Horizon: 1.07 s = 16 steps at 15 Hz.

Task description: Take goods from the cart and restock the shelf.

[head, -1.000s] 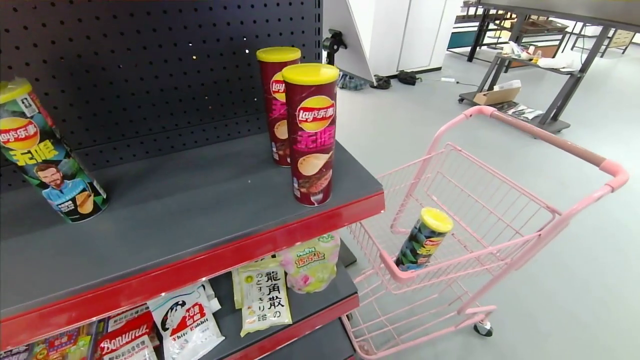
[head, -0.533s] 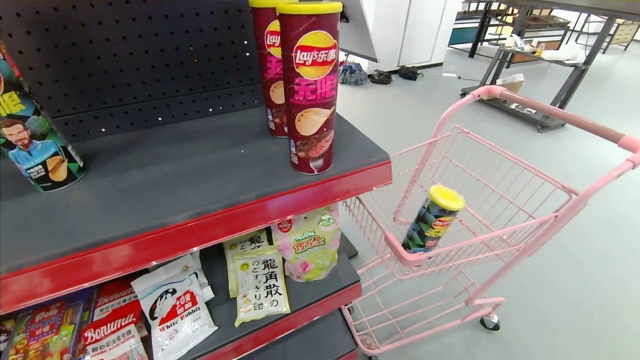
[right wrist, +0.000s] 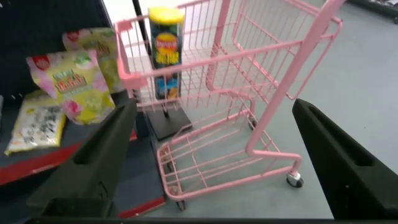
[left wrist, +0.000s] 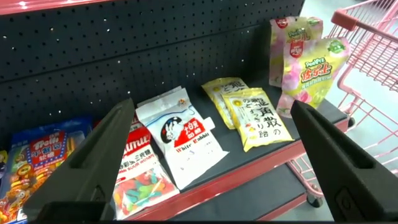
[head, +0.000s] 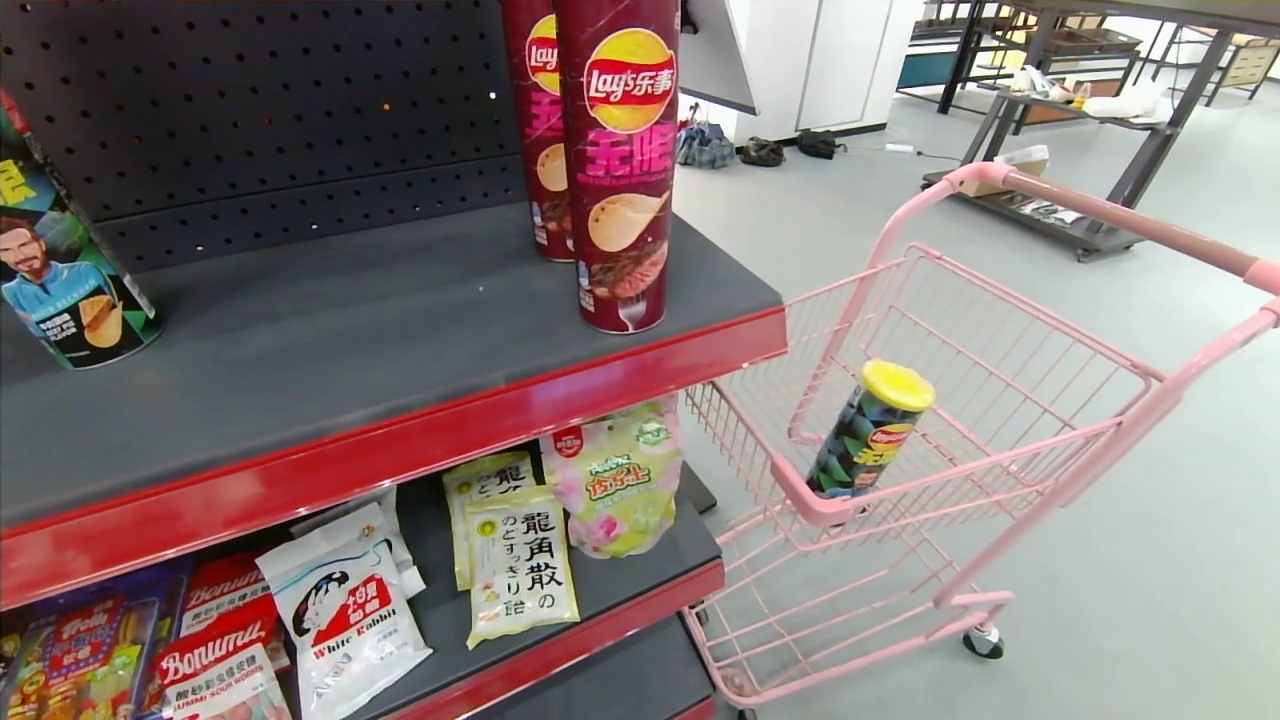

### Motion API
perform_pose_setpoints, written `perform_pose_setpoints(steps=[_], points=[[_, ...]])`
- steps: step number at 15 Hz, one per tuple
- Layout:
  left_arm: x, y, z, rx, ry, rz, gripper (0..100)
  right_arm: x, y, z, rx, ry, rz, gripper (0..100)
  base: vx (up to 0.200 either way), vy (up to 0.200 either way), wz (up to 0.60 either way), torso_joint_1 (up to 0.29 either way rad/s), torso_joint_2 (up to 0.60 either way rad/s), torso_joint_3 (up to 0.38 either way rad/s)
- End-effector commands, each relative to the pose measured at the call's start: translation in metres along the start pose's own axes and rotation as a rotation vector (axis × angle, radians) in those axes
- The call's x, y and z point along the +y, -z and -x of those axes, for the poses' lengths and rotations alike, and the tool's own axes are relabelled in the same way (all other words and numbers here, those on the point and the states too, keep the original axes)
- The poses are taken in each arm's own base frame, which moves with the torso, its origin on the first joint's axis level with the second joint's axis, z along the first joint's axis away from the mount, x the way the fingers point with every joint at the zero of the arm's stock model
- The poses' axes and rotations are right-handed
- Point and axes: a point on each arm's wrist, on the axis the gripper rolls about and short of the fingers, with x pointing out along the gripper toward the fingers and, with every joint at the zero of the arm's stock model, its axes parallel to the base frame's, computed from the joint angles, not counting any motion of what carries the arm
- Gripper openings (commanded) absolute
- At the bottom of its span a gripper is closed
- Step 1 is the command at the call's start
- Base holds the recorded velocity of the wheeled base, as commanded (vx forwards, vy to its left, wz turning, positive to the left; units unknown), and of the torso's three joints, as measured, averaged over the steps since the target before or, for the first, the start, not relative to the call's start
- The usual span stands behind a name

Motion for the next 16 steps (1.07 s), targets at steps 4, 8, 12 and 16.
perform_pose_setpoints(steps=[4,8,12,16], points=[[0.000,0.000,0.000,0.001,0.000,0.000,100,0.014,-0.094,-0.212,0.214,-0.113,-0.073,100,0.000,0.000,0.00,0.000,0.00,0.000],[0.000,0.000,0.000,0.001,0.000,0.000,100,0.025,-0.033,-0.257,0.412,-0.199,-0.109,100,0.000,0.000,0.00,0.000,0.00,0.000],[0.000,0.000,0.000,0.001,0.000,0.000,100,0.028,-0.013,-0.286,0.441,-0.193,-0.151,100,0.000,0.000,0.00,0.000,0.00,0.000],[0.000,0.000,0.000,0.001,0.000,0.000,100,0.030,-0.004,-0.309,0.461,-0.194,-0.145,100,0.000,0.000,0.00,0.000,0.00,0.000]])
